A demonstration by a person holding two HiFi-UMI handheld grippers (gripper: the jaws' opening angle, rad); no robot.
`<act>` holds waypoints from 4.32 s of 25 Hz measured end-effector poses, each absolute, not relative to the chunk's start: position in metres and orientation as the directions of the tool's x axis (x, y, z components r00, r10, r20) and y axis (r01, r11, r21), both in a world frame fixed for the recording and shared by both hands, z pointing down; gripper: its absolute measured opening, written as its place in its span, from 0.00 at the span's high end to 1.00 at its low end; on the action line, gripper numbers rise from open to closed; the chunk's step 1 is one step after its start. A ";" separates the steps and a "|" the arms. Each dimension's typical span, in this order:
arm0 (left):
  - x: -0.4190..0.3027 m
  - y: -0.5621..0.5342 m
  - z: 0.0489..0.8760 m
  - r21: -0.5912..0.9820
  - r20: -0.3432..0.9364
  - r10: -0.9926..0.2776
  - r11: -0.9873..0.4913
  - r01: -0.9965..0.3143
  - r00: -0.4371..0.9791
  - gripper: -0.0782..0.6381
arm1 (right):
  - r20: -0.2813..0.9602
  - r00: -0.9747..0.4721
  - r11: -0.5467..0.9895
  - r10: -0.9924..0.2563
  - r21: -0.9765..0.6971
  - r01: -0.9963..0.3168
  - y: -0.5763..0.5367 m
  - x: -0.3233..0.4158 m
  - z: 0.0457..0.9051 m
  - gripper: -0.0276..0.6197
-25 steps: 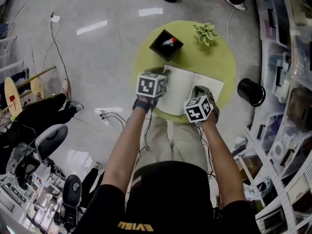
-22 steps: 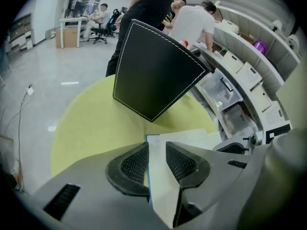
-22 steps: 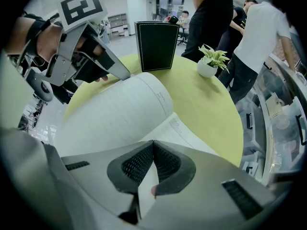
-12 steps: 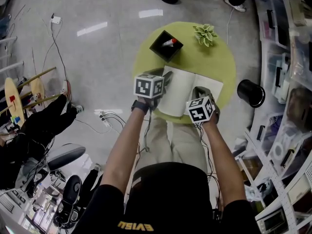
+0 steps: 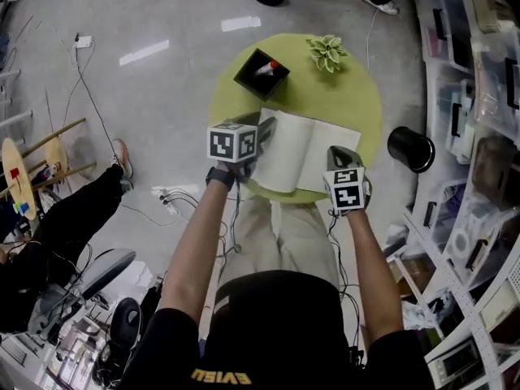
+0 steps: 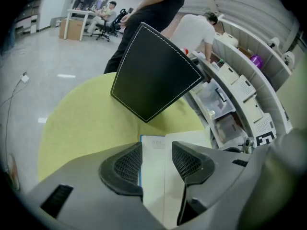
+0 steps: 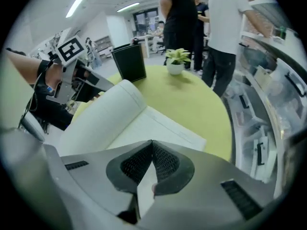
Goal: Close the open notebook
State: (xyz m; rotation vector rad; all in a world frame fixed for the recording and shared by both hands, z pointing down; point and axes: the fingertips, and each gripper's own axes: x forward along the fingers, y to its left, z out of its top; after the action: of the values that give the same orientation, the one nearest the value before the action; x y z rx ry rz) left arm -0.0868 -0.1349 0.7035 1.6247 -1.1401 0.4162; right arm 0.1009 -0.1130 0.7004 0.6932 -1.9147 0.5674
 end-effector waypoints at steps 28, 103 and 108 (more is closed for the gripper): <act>-0.072 -0.128 0.699 0.636 0.697 -0.480 0.072 -0.768 0.532 0.57 | 0.939 -0.304 0.618 -0.162 -0.144 -0.773 -0.090 0.174 0.723 0.95; 0.015 -0.136 0.675 0.730 0.607 -0.428 -0.032 -0.683 0.669 0.55 | 0.927 -0.324 0.575 -0.190 -0.163 -0.802 -0.092 0.175 0.724 0.95; 0.024 -0.135 0.672 0.734 0.603 -0.413 -0.048 -0.677 0.683 0.54 | 0.927 -0.326 0.569 -0.188 -0.168 -0.805 -0.091 0.175 0.723 0.95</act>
State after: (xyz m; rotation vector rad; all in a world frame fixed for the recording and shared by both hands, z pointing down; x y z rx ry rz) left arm 0.0239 -0.1354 0.6718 1.6745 -0.8934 0.2692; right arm 0.1753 -0.0914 0.7234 0.8119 -1.8251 0.7920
